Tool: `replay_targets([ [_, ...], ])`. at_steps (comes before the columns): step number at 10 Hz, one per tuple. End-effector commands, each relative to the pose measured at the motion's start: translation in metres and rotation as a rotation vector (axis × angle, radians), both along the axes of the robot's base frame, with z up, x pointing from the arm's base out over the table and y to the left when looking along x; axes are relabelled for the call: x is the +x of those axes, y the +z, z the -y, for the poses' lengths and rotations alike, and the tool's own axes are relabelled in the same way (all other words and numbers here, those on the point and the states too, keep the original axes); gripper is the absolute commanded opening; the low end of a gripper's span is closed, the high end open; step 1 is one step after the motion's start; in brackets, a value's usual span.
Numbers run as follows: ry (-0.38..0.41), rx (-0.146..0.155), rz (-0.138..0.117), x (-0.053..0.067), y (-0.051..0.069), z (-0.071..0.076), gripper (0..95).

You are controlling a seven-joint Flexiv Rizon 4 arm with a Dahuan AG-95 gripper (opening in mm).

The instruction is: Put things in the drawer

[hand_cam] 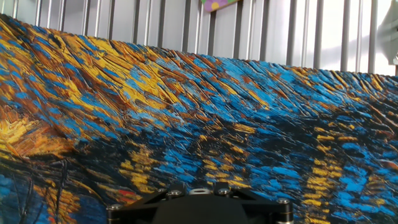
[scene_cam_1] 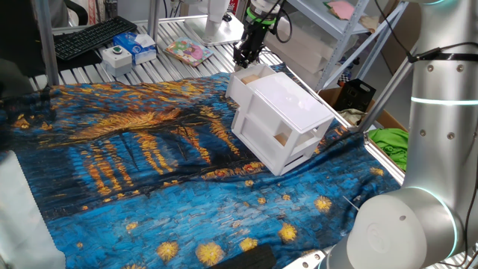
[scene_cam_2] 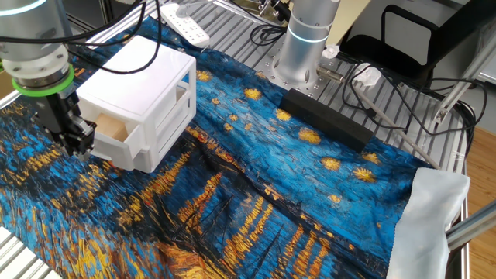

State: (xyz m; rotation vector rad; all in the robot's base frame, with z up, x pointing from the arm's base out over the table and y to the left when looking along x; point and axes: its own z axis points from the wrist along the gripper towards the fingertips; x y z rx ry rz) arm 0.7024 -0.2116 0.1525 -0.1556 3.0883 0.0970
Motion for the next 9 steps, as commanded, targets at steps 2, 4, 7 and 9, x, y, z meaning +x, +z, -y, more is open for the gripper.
replay_targets([
  [2, -0.019, -0.002, -0.003, 0.004, 0.000, -0.005, 0.0],
  [4, -0.024, -0.009, -0.010, 0.011, 0.000, -0.007, 0.0],
  [7, -0.016, -0.021, -0.055, 0.016, 0.000, -0.008, 0.0],
  [9, -0.013, -0.021, -0.074, 0.017, -0.001, -0.008, 0.0],
])
